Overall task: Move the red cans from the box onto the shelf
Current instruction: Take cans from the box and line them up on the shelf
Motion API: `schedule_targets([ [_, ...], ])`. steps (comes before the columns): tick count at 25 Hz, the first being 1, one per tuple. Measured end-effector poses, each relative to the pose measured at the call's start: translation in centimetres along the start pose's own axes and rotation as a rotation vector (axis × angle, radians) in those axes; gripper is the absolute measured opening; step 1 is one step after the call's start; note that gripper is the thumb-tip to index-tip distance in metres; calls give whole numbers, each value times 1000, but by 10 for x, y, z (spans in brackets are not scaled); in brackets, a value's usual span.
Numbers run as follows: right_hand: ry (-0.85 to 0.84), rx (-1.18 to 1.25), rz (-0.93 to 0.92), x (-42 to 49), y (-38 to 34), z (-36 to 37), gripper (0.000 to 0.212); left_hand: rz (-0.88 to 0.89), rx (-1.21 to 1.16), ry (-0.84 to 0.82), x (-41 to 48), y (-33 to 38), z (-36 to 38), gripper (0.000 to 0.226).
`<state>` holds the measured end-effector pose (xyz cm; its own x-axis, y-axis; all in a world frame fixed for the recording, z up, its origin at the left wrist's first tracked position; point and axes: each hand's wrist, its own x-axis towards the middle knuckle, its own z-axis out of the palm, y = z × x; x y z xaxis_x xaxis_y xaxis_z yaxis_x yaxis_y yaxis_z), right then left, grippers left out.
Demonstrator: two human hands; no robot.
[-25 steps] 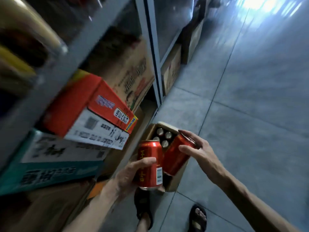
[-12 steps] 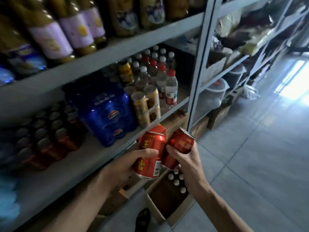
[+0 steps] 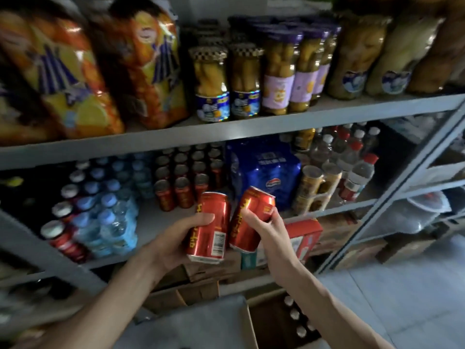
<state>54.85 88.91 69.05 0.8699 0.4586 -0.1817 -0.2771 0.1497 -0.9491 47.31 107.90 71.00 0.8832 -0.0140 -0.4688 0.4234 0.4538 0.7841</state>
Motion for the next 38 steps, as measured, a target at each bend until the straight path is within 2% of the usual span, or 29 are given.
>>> schedule_targets([
  [5, -43, -100, 18, 32, 17, 60, 62, -1, 105, 112, -5, 17, -73, 78],
  [8, 8, -183, 48, 53, 24, 76, 61, 6, 155, 133, 0, 24, -110, 84],
  [12, -11, -327, 185, 77, 30, 89, 59, -40, 190, 92, 15, 25, -140, 67],
  [16, -12, -529, 172, 98, 41, 92, 68, -48, 221, 77, 36, 21, -152, 65],
  [19, -76, -718, 198, 114, 49, 83, 69, -72, 238, 89, 51, 16, -154, 55],
  [22, -89, -991, 126, 133, 53, 74, 70, -87, 236, 112, 63, 9, -157, 69],
  [25, 34, -1372, -77, 162, 61, 72, 72, -97, 225, 232, 70, 5, -163, 85],
  [28, 96, -1611, -204, 188, 69, 73, 62, -47, 257, 328, 75, 4, -176, 86],
  [31, 97, -1681, -175, 205, 79, 73, 47, 28, 323, 363, 78, 11, -186, 75],
  [33, 82, -1721, -164, 216, 86, 74, 44, 52, 339, 366, 79, 13, -189, 74],
  [38, 68, -1769, -150, 239, 91, 76, 59, 44, 346, 358, 75, 11, -191, 73],
])
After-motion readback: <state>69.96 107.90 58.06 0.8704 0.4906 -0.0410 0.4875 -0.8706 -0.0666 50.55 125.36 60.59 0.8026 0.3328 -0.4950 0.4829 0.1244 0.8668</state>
